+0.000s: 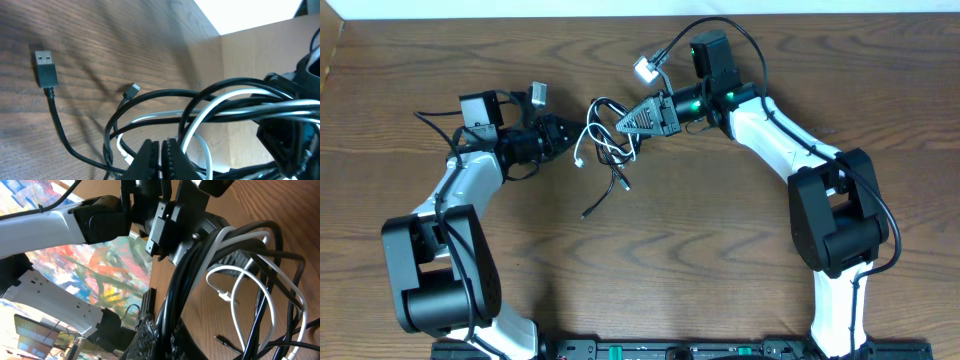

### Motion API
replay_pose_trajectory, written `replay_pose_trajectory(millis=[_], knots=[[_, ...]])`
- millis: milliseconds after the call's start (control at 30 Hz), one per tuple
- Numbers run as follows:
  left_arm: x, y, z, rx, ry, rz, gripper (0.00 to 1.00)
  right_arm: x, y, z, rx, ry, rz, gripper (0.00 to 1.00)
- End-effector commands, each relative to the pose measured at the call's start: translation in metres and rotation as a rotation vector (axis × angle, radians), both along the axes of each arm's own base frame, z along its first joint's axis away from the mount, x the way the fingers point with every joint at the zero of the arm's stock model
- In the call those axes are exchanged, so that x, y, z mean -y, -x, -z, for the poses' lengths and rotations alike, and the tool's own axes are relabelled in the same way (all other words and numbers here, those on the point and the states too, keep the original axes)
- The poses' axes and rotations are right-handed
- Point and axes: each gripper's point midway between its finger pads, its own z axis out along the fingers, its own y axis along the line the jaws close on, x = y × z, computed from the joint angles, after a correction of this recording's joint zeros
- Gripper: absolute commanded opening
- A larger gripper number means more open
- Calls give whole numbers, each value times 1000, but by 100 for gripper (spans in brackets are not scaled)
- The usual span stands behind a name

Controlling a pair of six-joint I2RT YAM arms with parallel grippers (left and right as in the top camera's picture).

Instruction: Untangle cables

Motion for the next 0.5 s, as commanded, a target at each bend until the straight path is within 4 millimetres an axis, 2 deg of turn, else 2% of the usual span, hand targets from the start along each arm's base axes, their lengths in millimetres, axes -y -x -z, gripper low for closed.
replay_pose_trajectory(millis=[0, 33, 267, 467], knots=[[-8, 1, -15, 40, 25, 1, 17, 2, 0, -21, 35, -28, -8, 1], [-11, 1, -14, 35, 26, -6, 23, 2, -1, -21, 35, -28, -7, 1], [-32, 4, -10, 63, -8, -25, 29, 5, -3, -21, 34, -28, 0, 1], [-30, 11, -6, 192, -93, 63, 31, 12, -8, -21, 7, -22, 15, 1]])
